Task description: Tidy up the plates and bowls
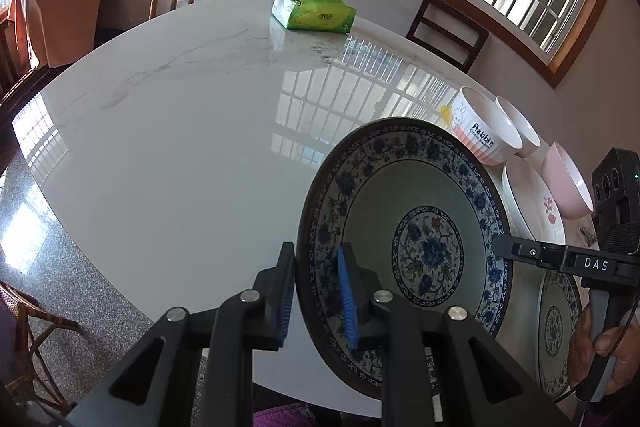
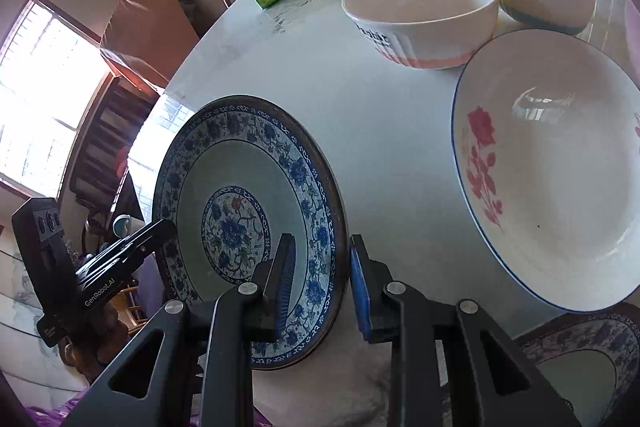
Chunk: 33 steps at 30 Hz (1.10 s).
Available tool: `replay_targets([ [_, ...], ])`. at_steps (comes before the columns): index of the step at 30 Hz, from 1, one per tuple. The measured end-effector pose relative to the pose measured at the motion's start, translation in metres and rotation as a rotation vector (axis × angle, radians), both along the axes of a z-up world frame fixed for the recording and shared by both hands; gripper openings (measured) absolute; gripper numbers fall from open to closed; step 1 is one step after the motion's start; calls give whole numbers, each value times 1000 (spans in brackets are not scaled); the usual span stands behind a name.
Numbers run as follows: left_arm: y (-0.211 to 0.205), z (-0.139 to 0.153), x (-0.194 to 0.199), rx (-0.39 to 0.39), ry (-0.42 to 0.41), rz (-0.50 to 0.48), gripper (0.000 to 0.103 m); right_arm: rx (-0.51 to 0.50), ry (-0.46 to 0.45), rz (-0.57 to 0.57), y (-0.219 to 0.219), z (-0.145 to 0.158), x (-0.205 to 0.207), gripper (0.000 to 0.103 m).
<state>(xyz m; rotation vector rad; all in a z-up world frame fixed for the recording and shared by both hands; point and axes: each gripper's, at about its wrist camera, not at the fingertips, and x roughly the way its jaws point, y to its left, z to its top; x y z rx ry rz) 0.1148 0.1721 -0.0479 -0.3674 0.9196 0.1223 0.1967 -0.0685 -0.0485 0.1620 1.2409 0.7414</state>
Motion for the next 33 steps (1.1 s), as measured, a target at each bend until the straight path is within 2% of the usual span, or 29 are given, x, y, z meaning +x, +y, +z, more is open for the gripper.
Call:
replay_targets([
  [5,20,1,10,11,-6,26,21,4,11,0,18,-2,7,26],
  [12,39,-12,24,-8,14,52,21,-1,27,-3,33,-10,10,26],
  [22,47,-23,28,-26,24,62,21,-10,29,-3,35,-11,7,26],
  [24,47,-22,26,-19,0,70,22,-5,30,-7,33,-10,6,27],
  [25,47,-19,24,-2,-15,82,26,-5,23,-13,33,-9,7,27],
  [28,45,-7,13,71,-79,133,51,16,-22,-32,26,2,1,29],
  [30,45,3,3,105,-122,162,53,47,-48,-57,16,12,-6,34],
  [33,36,19,-14,133,-180,146,53,103,-97,-90,-9,30,-27,35],
])
